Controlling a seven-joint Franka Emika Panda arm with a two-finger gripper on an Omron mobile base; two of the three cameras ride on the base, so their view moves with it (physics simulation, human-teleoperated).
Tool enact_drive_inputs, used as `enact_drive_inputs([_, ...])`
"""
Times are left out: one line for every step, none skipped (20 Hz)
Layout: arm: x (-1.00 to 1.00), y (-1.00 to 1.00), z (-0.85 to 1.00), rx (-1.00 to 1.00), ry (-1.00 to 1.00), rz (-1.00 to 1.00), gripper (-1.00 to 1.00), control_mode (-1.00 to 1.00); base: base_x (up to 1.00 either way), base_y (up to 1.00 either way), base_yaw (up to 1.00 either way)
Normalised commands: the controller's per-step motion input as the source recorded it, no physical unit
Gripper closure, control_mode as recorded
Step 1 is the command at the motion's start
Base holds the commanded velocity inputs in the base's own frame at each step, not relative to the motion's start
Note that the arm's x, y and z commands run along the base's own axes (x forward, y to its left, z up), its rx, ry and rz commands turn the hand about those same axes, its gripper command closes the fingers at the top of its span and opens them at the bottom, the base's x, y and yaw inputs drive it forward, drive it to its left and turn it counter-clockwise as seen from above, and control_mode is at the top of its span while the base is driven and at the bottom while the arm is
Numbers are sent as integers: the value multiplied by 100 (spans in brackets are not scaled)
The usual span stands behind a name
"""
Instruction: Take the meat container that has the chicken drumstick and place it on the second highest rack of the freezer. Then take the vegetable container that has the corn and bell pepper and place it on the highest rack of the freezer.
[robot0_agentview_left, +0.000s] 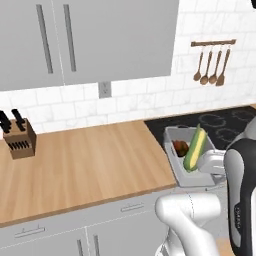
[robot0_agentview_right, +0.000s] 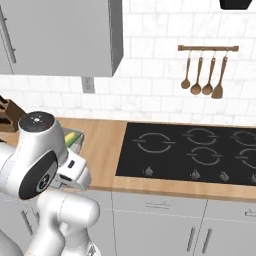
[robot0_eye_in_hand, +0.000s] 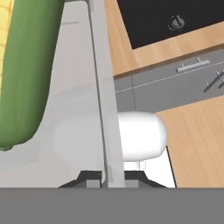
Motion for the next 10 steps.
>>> enact_drive_inputs([0,0,0,0,0,0,100,100,-100,4,9])
enact_drive_inputs([0,0,0,0,0,0,100,100,-100,6,9])
enact_drive_inputs([0,0,0,0,0,0,100,100,-100,10,10])
enact_drive_inputs([0,0,0,0,0,0,100,100,-99,14,13])
enact_drive_inputs([0,0,0,0,0,0,100,100,-74,22,18])
enact_drive_inputs([0,0,0,0,0,0,100,100,-60,23,23])
enact_drive_inputs([0,0,0,0,0,0,100,100,-51,19,27])
enact_drive_inputs([0,0,0,0,0,0,100,100,-52,31,34])
enact_drive_inputs([0,0,0,0,0,0,100,100,-49,52,45])
enact_drive_inputs([0,0,0,0,0,0,100,100,-57,97,56])
